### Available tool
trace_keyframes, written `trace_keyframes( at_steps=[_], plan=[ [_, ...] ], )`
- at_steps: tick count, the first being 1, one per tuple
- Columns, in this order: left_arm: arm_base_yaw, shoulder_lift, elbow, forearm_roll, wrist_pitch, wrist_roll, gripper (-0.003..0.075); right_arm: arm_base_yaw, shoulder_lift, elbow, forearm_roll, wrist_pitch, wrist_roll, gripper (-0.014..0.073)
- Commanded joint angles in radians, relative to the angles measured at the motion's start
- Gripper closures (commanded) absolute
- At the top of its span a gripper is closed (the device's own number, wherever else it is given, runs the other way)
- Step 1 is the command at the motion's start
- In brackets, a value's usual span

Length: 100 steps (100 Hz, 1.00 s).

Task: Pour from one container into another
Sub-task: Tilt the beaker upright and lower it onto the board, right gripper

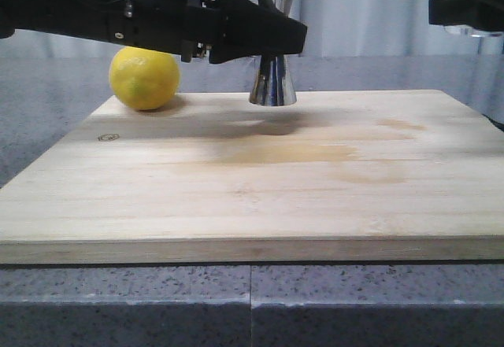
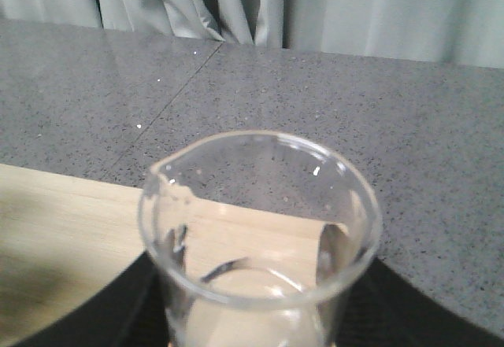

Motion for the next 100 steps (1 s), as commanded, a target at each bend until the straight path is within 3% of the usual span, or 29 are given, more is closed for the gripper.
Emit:
trace_keyframes(
  at_steps=[1, 20, 40, 62, 100],
  plan=[
    [-0.008, -0.044, -0.029, -0.069, 0.057, -0.006, 0.0587, 0.020, -0.024, 0.022, -0.029, -0.184, 0.039, 0.0314],
    [-0.008, -0.044, -0.029, -0.069, 0.057, -0.006, 0.0587, 0.061, 0.035, 0.099, -0.051, -0.348, 0.085, 0.0314],
    [-0.008, -0.044, -0.029, -0.069, 0.057, -0.006, 0.0587, 0.072, 0.146, 0.103, -0.153, -0.413, 0.137, 0.0314],
    [-0.008, -0.044, -0.029, -0.069, 0.057, -0.006, 0.0587, 0.072, 0.265, 0.103, -0.157, -0.542, 0.164, 0.0314],
    [-0.008, -0.044, -0.029, -0.069, 0.057, -0.006, 0.0587, 0.072, 0.358, 0.103, -0.157, -0.596, 0.164, 0.0309]
  ],
)
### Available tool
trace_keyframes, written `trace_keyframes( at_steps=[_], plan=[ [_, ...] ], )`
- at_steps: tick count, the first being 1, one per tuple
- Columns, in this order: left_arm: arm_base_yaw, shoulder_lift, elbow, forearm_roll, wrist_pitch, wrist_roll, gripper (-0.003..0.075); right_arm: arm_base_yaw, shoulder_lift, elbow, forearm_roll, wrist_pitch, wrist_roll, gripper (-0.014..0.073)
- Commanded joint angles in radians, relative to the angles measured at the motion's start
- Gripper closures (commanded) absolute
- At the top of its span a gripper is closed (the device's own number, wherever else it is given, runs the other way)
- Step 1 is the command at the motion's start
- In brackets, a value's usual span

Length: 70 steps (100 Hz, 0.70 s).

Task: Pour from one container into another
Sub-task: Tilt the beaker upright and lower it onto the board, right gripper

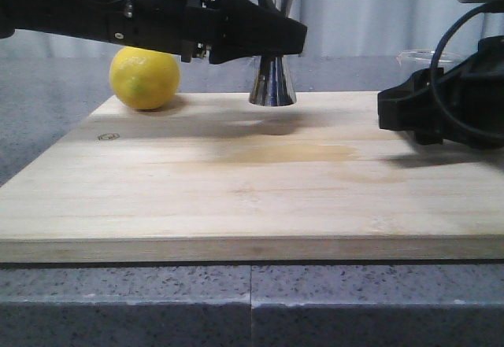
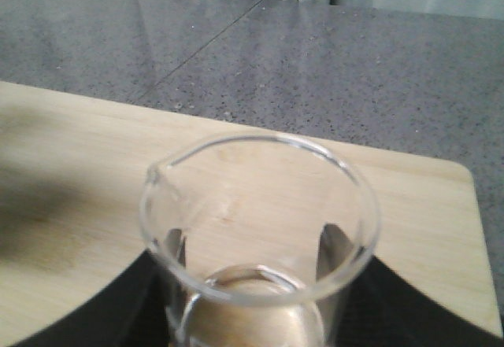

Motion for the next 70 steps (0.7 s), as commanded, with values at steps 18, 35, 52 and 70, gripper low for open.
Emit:
trace_keyframes(
  at_steps=[18, 35, 52, 70],
  plan=[
    [-0.008, -0.044, -0.029, -0.069, 0.056, -0.006, 0.0587, 0.000, -0.018, -0.021, -0.015, -0.089, 0.002, 0.0162],
    [-0.008, -0.044, -0.029, -0.069, 0.056, -0.006, 0.0587, 0.000, -0.039, -0.021, -0.021, -0.109, 0.002, 0.0022],
    [-0.008, -0.044, -0.029, -0.069, 0.054, -0.006, 0.0587, 0.000, -0.148, -0.021, -0.032, -0.075, 0.002, 0.0018],
    [-0.008, -0.044, -0.029, -0.067, 0.047, 0.001, 0.0587, 0.000, -0.315, -0.021, -0.034, 0.051, 0.000, 0.0018]
  ],
)
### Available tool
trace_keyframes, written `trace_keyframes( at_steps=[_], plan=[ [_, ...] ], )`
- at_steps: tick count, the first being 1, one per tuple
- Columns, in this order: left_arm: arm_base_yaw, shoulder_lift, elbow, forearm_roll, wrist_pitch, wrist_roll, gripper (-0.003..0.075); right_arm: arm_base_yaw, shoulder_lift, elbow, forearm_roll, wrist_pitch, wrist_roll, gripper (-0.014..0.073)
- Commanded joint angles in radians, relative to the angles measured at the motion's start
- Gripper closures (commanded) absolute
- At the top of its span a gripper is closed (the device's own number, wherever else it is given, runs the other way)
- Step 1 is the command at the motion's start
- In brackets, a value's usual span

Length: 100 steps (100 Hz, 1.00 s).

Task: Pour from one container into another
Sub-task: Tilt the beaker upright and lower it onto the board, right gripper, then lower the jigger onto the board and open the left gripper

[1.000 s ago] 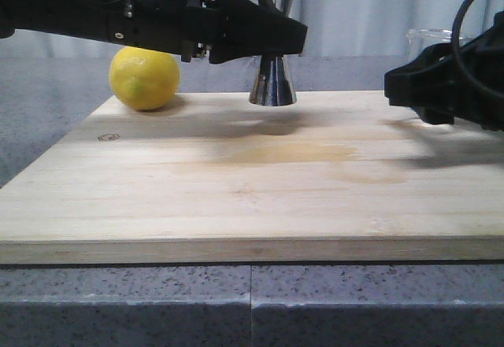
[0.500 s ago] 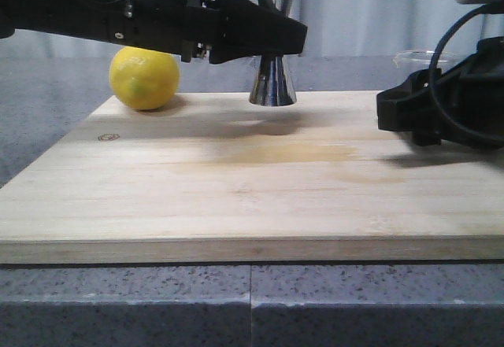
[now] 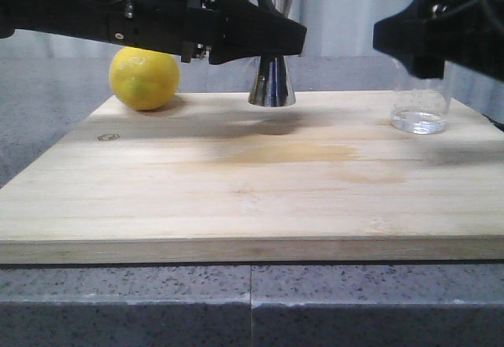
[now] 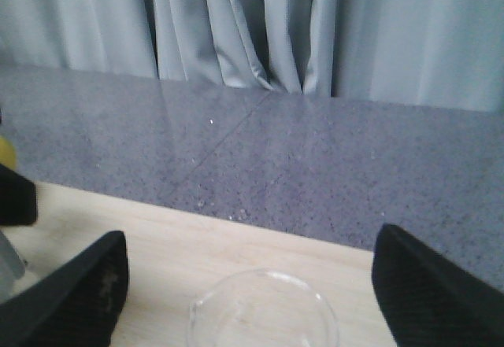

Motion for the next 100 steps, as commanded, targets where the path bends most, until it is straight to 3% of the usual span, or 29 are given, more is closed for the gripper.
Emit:
trace_keyframes(
  at_steps=[1, 33, 100],
  plan=[
    [-0.008, -0.044, -0.029, -0.067, 0.057, 0.001, 0.0587, 0.000, -0.099, -0.021, -0.016, -0.015, -0.004, 0.0018],
    [-0.001, -0.042, -0.029, -0.054, 0.059, 0.084, 0.0587, 0.000, -0.297, -0.021, -0.016, 0.111, -0.110, 0.0018],
    [0.024, 0.018, -0.025, -0.081, 0.157, 0.147, 0.0587, 0.000, -0.308, -0.025, -0.016, 0.120, -0.152, 0.0018]
  ],
)
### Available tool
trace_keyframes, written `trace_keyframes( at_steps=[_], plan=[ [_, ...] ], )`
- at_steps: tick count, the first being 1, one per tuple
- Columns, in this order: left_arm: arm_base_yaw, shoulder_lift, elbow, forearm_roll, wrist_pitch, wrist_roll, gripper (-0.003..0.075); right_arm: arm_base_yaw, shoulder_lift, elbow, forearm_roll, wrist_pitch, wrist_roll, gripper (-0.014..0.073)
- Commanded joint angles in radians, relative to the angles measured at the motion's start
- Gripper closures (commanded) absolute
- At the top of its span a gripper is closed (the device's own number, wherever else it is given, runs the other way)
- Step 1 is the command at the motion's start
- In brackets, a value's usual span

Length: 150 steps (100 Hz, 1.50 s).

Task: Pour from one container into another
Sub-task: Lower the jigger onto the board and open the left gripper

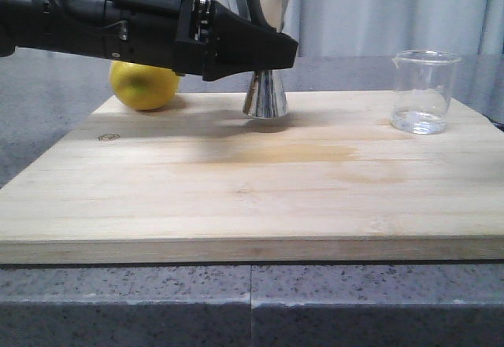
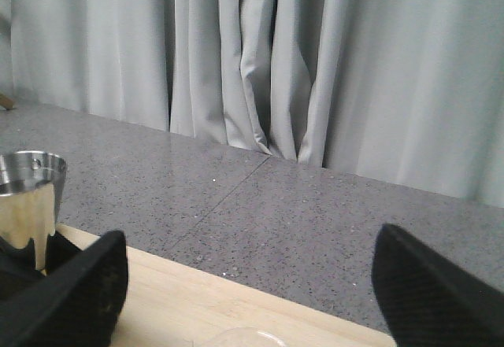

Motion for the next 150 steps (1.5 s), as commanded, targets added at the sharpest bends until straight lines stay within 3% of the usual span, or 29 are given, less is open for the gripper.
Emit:
trace_keyframes(
  at_steps=[1, 62, 93, 109, 135, 150],
  plan=[
    [0.002, -0.029, -0.025, -0.078, 0.099, 0.011, 0.0587, 0.000, -0.018, -0.025, -0.013, -0.074, -0.020, 0.0018],
    [0.002, -0.015, -0.025, -0.086, 0.123, 0.040, 0.0567, 0.000, -0.018, -0.025, -0.013, -0.082, -0.022, 0.0018],
    [0.002, -0.015, -0.025, -0.095, 0.121, 0.038, 0.0299, 0.000, -0.018, -0.026, -0.013, -0.082, -0.022, 0.0018],
    [0.002, -0.015, -0.025, -0.095, 0.117, 0.022, 0.0265, 0.000, -0.018, -0.028, -0.013, -0.077, -0.022, 0.0018],
    [0.002, -0.061, -0.025, -0.012, 0.015, -0.083, 0.0265, 0.000, -0.018, -0.123, -0.013, 0.127, -0.022, 0.0018],
    [0.002, -0.105, -0.025, 0.087, -0.043, -0.189, 0.0265, 0.000, -0.018, -0.215, -0.002, 0.337, -0.022, 0.0018]
  ],
)
